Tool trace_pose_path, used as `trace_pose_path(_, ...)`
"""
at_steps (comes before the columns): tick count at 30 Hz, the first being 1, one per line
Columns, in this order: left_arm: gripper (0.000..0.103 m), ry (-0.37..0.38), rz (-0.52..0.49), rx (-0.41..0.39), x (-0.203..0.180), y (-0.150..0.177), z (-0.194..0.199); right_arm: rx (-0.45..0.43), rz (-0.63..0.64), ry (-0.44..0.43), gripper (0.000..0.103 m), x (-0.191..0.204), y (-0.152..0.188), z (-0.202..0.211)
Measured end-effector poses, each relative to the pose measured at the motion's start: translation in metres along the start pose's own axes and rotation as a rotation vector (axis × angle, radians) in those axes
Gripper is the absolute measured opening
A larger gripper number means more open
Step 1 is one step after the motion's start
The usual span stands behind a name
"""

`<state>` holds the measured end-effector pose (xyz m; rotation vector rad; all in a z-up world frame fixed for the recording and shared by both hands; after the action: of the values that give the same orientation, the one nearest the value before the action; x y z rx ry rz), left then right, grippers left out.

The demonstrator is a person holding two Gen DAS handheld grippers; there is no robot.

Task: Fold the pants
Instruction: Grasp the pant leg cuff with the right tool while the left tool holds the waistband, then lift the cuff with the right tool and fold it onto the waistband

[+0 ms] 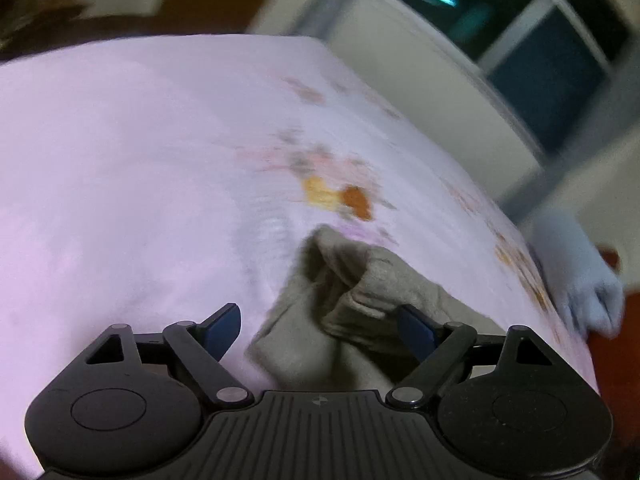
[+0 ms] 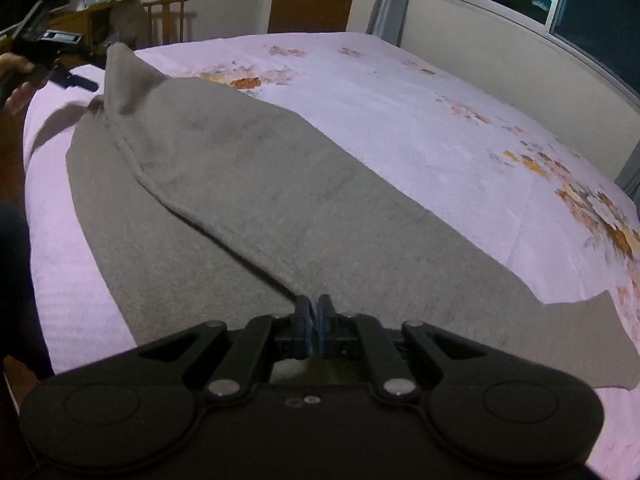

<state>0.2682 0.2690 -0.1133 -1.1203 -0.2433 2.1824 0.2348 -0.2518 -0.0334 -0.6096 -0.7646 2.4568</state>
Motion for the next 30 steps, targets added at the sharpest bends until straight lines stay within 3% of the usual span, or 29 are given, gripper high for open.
trace_pose_path(2,0.085,-0.067,0.049,-0.031,0.012,0.006,0.011,-0.006,0.01,-0.005,0.0,0.004,0.001,0.001)
trace_pose_path(3,0.085,-0.065,0.063,-0.029,0.014,0.012,0.014,-0.007,0.015,-0.005,0.0,0.006,0.003,0.002)
trace_pose_path(8,0.085,0.032,0.143,0.022,-0.003,0.031,0.016,-0.033,0.018,0.019,0.0,0.01,0.008,0.008)
trace_pose_path(14,0.084,0.123,0.255,0.072,-0.028,0.026,-0.007,-0.07,0.007,0.086,0.004,0.005,0.014,0.024)
trace_pose_path(15,0.074,0.125,0.261,0.075,-0.029,0.025,-0.013,-0.064,-0.008,0.084,0.004,0.004,0.016,0.025)
trace_pose_path(16,0.061,0.126,0.269,0.075,-0.03,0.024,-0.019,-0.06,-0.041,0.087,0.005,0.0,0.018,0.026)
trace_pose_path(17,0.034,0.126,0.284,0.085,-0.029,0.025,-0.024,-0.061,-0.094,0.097,0.009,-0.006,0.02,0.027)
trace_pose_path(18,0.03,0.133,0.295,0.097,-0.029,0.026,-0.03,-0.073,-0.148,0.104,0.011,-0.012,0.022,0.03)
trace_pose_path(24,0.028,0.159,0.266,0.107,-0.03,0.032,-0.038,-0.071,-0.479,0.117,0.014,-0.036,0.034,0.03)
trace_pose_path(30,0.028,0.184,0.254,0.126,-0.021,0.03,-0.036,-0.029,-0.78,0.137,0.027,-0.047,0.046,0.008)
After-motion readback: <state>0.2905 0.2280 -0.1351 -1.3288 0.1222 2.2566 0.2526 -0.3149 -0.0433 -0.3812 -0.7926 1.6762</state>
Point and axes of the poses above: each gripper's, at about its wrist camera, not at the fingertips, and z roughly against the way its jaws point, x to its left, y to its underside, the point moved 9 cm from there along -z, roughly the way its jaws point, and after that the axes turned 12 degrees about z, right-handed, at the moved point
